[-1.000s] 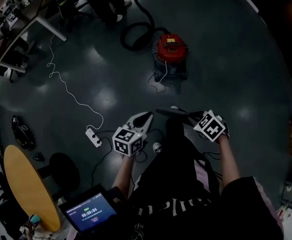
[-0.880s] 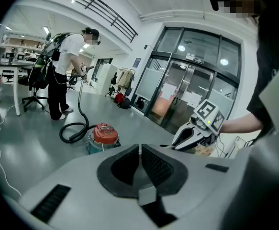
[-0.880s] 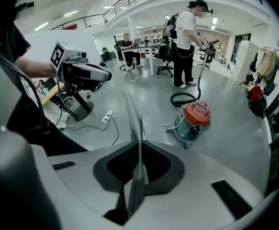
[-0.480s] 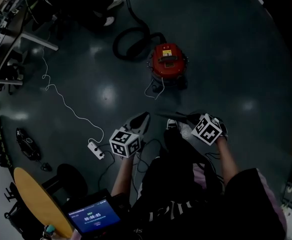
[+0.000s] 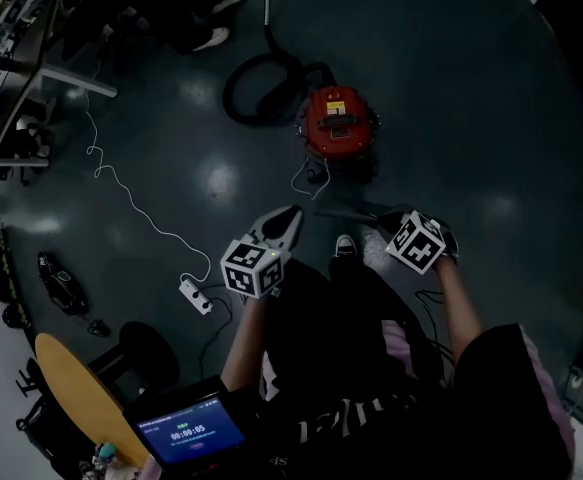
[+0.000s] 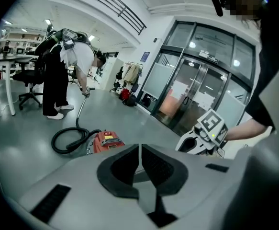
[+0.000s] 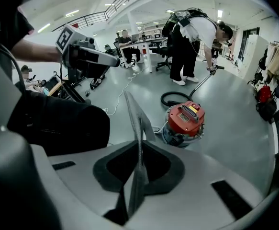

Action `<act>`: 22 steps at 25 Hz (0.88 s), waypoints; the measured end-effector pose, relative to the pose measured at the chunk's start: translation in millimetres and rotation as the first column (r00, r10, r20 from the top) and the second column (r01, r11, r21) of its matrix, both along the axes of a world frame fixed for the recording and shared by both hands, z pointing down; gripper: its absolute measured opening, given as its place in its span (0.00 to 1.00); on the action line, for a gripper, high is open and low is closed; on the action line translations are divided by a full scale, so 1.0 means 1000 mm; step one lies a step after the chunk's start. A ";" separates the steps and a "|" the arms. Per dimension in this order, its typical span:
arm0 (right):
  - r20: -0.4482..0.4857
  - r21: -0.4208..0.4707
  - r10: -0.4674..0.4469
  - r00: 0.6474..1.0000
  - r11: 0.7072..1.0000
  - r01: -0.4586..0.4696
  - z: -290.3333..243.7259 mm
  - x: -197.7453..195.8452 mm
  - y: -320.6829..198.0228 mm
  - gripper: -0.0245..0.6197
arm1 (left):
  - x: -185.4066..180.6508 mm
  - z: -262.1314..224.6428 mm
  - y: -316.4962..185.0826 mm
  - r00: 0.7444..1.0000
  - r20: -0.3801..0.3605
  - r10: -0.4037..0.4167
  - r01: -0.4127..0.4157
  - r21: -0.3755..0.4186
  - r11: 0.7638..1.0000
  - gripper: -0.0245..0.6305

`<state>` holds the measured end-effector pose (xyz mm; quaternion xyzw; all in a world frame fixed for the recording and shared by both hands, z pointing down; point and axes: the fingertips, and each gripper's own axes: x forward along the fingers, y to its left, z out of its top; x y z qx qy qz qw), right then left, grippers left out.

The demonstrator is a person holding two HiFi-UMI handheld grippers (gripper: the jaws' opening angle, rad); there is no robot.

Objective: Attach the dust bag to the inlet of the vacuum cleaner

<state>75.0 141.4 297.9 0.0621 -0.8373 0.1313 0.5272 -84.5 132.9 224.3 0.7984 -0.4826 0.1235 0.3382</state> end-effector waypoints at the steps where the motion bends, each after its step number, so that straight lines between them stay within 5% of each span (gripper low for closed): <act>1: -0.001 -0.006 -0.002 1.000 1.000 0.002 0.001 0.000 0.001 0.10 | -0.002 -0.002 -0.001 1.000 0.006 0.002 -0.002 -0.001 1.000 0.05; 11: -0.001 -0.019 0.039 0.999 0.999 -0.039 0.026 -0.007 -0.006 0.10 | -0.002 0.031 -0.032 0.985 0.049 0.164 -0.162 -0.039 0.986 0.05; 22: -0.036 -0.034 0.131 0.991 0.991 -0.132 0.090 -0.035 -0.032 0.10 | -0.014 0.126 -0.122 0.882 0.121 0.455 -0.448 -0.082 0.890 0.18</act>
